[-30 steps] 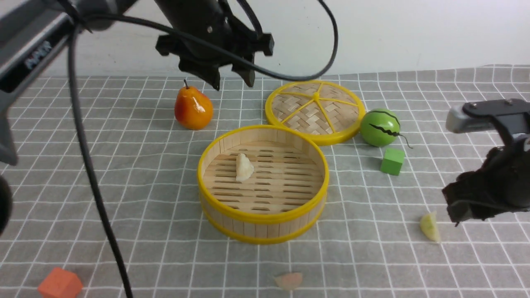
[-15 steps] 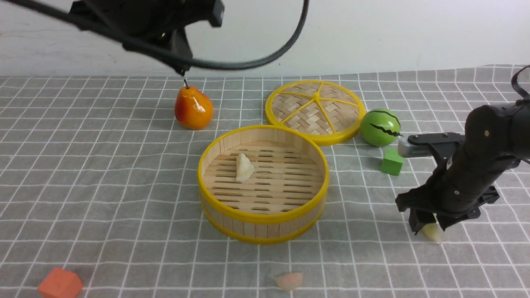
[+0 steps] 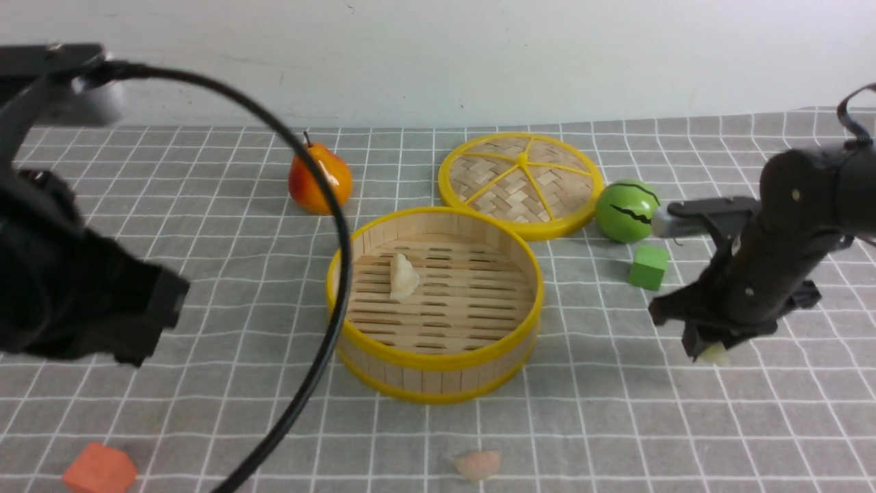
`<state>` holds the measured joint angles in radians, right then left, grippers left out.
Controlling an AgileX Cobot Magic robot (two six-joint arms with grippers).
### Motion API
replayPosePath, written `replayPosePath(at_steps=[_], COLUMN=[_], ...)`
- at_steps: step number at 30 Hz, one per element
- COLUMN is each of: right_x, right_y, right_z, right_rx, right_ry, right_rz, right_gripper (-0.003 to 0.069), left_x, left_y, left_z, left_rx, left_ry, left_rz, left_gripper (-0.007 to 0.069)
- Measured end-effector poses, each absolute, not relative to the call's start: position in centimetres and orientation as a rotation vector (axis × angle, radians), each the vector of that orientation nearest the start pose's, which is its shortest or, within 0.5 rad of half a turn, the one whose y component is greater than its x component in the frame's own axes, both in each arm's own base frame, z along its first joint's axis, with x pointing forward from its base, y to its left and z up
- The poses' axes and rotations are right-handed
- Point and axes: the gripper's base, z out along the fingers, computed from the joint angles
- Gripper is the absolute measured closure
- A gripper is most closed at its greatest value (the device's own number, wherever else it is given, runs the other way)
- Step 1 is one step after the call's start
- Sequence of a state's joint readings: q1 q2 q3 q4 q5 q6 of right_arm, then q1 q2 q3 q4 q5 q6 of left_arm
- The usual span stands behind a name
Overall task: Put the dumplings into the steamer on the table with the grey tablecloth.
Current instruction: 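Reach for and grasp a dumpling lying on the table beside the steamer, then place the dumpling in the bamboo steamer basket with the right gripper, then reach for and grasp a dumpling lying on the table beside the steamer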
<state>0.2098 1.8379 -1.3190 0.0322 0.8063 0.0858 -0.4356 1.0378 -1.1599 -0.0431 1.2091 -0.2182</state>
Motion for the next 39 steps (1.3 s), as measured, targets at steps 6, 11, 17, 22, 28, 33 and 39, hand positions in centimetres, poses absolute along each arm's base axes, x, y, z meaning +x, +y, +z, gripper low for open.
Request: replayPosePath(at_steps=[6,11,17,22,28,33,39], right_x=[36.8,37.7,40.5,41.6,41.8,40.4,35.9], right_y=[16.5,22.5,24.7,25.3,25.6,25.1,24.5], right_z=[28.0,28.2,23.5,20.6,20.3,23.1,28.2], right_rx=[-0.456,-0.576,-0.544,-0.541,-0.527,-0.593,-0.867], right_ry=[2.614,2.544,2.62,2.655,2.65,2.709,2.716], right_rz=[0.213,0.286,0.271,0.255,0.28,0.296,0.293], right_gripper=[0.0456,0.0456,0.0456,0.0451,0.0297,0.0164,0.0139], left_x=[13.3,12.7,12.1,11.9,11.9,11.9,11.9], left_y=[-6.8,-6.6,-6.7,-6.8,-6.9,-6.9,-6.9], left_z=[36.7,36.1,35.7,35.6,35.6,35.6,35.6], left_rx=[0.272,0.27,0.274,0.276,0.276,0.281,0.31], left_ry=[2.56,2.567,2.629,2.652,2.653,2.653,2.647], left_rz=[-0.331,-0.348,-0.385,-0.407,-0.417,-0.421,-0.414], left_gripper=[0.0639,0.0639,0.0639,0.0639,0.0639,0.0639,0.0638])
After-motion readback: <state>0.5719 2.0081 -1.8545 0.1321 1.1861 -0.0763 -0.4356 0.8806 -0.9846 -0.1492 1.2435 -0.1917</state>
